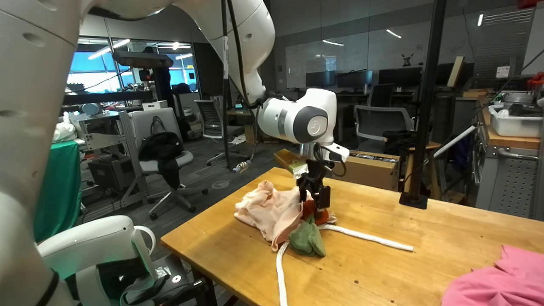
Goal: Move the pink t-shirt to the right, move the radish backwards, move the peach t-shirt to the left
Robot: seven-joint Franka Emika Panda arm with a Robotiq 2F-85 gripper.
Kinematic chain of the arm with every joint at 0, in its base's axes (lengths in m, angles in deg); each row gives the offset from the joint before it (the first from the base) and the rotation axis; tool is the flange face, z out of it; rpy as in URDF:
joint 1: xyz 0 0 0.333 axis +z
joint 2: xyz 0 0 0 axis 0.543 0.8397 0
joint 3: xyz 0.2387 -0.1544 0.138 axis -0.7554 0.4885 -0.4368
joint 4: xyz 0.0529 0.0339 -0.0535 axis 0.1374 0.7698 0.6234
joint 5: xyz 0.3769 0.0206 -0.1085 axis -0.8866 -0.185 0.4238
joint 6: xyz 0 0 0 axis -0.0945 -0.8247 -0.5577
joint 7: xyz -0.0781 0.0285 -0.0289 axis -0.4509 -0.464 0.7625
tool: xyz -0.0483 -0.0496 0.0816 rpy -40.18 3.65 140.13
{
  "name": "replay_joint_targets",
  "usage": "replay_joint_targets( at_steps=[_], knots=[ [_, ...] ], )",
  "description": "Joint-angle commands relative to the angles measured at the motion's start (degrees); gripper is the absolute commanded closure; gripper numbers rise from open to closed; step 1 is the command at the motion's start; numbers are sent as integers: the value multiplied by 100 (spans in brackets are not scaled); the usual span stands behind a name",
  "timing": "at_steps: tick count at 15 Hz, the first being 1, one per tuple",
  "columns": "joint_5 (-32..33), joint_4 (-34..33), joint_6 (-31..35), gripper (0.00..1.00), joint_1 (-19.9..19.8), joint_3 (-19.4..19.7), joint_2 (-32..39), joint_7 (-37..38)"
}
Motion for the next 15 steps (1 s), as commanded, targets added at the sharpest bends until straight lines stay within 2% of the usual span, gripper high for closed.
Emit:
replay_joint_targets(
  at_steps=[1, 15],
  knots=[
    [29, 83, 159, 0, 76, 49, -131, 7],
    [227, 94, 682, 0, 108, 343, -60, 313]
  ],
)
